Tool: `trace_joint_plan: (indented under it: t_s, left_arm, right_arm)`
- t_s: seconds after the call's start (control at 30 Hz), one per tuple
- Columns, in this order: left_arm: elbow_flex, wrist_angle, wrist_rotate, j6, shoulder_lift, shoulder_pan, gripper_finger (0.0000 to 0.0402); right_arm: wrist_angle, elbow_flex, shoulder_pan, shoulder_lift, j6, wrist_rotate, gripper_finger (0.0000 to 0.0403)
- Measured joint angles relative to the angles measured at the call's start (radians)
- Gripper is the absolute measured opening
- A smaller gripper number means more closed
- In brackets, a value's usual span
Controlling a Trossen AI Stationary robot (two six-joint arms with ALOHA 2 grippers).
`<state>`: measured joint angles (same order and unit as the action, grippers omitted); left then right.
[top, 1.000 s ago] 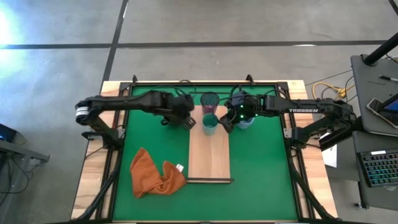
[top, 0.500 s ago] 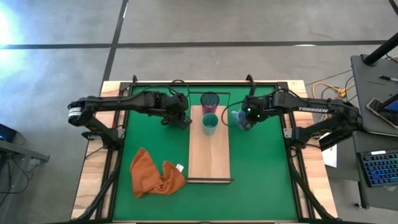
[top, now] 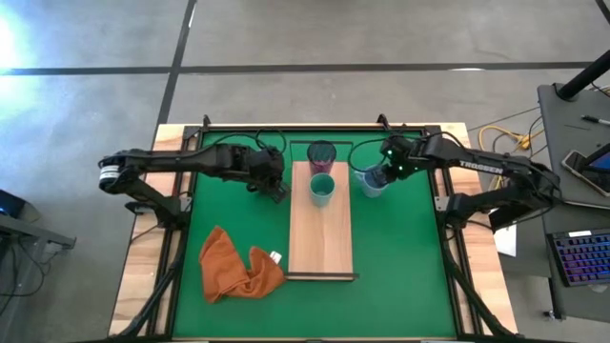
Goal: Stack small to large cups/mugs on shelf
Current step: Put the blue mug on the shelf
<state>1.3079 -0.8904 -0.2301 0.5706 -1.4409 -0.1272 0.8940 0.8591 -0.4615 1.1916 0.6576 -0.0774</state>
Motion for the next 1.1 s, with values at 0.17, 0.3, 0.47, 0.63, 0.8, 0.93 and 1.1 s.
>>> trace_joint_plan:
  t_s: [0.17,0.3,0.47,0.63,0.8,0.93,1.1]
  left_arm:
    - [-0.008,-0.001,0.0,0.0,0.007,0.0,0.0068]
    - [-0.008,-0.001,-0.004,-0.001,0.011,0.0,0.0068]
    - [-0.01,-0.001,-0.011,-0.001,0.01,0.0,0.0068]
    - [-0.027,-0.002,-0.011,-0.001,0.011,0.0,0.0068]
    - [-0.055,-0.002,-0.008,0.005,0.017,0.0,0.0068]
    - [-0.068,-0.002,-0.003,0.024,0.019,0.0,0.0068]
    - [-0.071,-0.002,-0.003,0.024,0.019,-0.001,0.0068]
  right_arm:
    - [-0.087,-0.049,-0.013,0.056,0.0,0.038,0.0123]
    - [-0.091,-0.053,-0.012,0.094,-0.004,0.015,0.0123]
    - [-0.092,-0.053,-0.013,0.106,-0.029,-0.002,0.0103]
    - [-0.087,-0.053,-0.013,0.105,-0.039,-0.001,0.0031]
    - [-0.049,-0.046,-0.005,0.084,-0.041,0.061,0.0018]
    - [0.049,0.012,0.045,0.037,-0.039,0.066,0.0016]
    - [0.208,0.147,0.171,-0.024,-0.001,0.061,0.0015]
